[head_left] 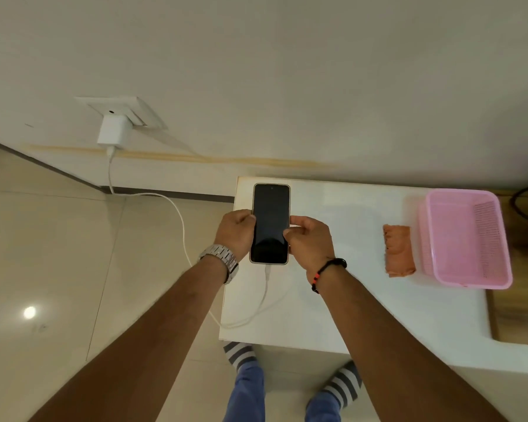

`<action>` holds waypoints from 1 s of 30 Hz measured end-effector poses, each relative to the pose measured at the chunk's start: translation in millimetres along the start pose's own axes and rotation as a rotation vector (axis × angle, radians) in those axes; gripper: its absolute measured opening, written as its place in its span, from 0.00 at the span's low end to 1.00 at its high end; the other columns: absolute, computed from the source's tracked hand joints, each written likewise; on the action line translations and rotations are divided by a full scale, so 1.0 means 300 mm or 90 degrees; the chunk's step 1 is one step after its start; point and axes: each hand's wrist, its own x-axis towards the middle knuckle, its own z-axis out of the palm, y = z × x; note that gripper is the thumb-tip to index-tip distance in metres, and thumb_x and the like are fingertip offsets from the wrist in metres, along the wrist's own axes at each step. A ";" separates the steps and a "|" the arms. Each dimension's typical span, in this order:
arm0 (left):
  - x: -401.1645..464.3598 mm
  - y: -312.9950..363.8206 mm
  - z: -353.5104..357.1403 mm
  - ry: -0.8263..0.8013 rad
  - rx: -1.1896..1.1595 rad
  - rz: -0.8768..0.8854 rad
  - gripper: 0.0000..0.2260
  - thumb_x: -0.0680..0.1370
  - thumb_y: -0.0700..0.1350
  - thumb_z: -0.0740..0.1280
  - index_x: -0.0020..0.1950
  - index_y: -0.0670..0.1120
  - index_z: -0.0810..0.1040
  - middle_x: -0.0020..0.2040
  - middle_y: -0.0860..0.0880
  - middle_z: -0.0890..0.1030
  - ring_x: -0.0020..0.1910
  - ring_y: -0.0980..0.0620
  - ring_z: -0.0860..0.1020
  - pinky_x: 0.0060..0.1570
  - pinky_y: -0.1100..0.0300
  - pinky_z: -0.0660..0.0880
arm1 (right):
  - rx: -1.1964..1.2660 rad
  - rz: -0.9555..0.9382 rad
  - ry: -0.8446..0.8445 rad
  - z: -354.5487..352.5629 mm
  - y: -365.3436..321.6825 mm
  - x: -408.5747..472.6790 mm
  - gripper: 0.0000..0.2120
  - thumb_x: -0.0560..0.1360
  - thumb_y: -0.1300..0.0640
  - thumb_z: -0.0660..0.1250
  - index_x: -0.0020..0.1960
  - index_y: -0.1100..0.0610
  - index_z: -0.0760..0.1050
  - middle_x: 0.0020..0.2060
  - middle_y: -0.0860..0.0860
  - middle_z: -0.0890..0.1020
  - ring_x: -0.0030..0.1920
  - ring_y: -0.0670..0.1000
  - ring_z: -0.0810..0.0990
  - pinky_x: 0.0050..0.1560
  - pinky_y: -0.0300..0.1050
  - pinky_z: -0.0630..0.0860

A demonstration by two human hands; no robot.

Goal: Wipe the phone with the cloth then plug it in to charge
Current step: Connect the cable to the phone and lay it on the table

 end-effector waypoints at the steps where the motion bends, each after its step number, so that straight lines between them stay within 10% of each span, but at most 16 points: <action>1: 0.016 -0.018 -0.007 0.004 0.022 -0.003 0.13 0.82 0.39 0.61 0.44 0.30 0.76 0.39 0.41 0.73 0.40 0.45 0.72 0.44 0.51 0.74 | -0.016 0.011 0.009 0.021 0.015 0.016 0.16 0.77 0.66 0.66 0.64 0.57 0.79 0.54 0.56 0.86 0.54 0.56 0.85 0.58 0.56 0.82; 8: 0.122 -0.100 -0.036 0.068 0.054 -0.059 0.08 0.77 0.42 0.75 0.39 0.52 0.84 0.47 0.44 0.87 0.47 0.42 0.86 0.51 0.45 0.85 | -0.053 0.055 0.068 0.120 0.093 0.101 0.14 0.76 0.65 0.70 0.61 0.58 0.82 0.55 0.55 0.86 0.55 0.57 0.84 0.59 0.55 0.82; 30: 0.200 -0.150 0.055 0.096 0.033 -0.076 0.04 0.76 0.40 0.76 0.50 0.43 0.88 0.49 0.41 0.88 0.49 0.39 0.86 0.56 0.43 0.84 | -0.189 0.018 0.206 0.152 0.125 0.190 0.12 0.77 0.61 0.71 0.60 0.56 0.83 0.55 0.54 0.86 0.55 0.55 0.84 0.59 0.50 0.80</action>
